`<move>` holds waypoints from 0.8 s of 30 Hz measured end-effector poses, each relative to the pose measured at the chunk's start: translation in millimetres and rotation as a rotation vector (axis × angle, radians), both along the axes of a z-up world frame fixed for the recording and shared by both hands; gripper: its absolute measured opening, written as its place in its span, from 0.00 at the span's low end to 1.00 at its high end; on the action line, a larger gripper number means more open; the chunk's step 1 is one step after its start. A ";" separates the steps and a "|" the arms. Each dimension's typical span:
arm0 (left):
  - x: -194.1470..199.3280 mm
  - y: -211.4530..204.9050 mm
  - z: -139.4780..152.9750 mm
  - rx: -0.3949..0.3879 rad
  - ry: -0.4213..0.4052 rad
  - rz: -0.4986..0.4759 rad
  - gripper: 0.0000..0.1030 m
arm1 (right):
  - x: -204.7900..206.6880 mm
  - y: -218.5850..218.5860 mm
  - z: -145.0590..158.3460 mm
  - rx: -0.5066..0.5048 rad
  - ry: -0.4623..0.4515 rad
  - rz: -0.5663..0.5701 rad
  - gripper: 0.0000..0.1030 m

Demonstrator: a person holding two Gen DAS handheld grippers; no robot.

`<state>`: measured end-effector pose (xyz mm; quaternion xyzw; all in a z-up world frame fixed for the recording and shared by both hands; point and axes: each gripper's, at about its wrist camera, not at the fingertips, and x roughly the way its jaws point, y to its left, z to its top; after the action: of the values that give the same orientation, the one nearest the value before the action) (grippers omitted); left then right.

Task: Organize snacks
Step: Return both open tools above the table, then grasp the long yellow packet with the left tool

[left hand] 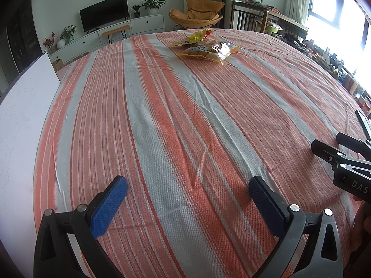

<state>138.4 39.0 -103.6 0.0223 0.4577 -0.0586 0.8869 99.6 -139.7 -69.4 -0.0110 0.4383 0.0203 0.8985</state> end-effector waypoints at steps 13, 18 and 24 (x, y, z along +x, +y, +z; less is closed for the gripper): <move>94.3 -15.7 44.7 -0.085 -0.056 -0.125 1.00 | -0.2 0.3 0.0 0.001 0.000 0.001 0.84; 162.3 -27.7 44.8 -0.048 -0.035 -0.165 1.00 | -0.3 0.5 0.0 0.000 0.001 0.000 0.84; 216.7 -25.0 37.0 -0.109 -0.034 -0.110 1.00 | -0.1 1.3 -0.4 -0.001 0.004 0.008 0.87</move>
<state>355.1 14.0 -66.6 0.0001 0.4366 -0.1318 0.8900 99.5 -138.5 -69.9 -0.0130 0.4399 0.0237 0.8976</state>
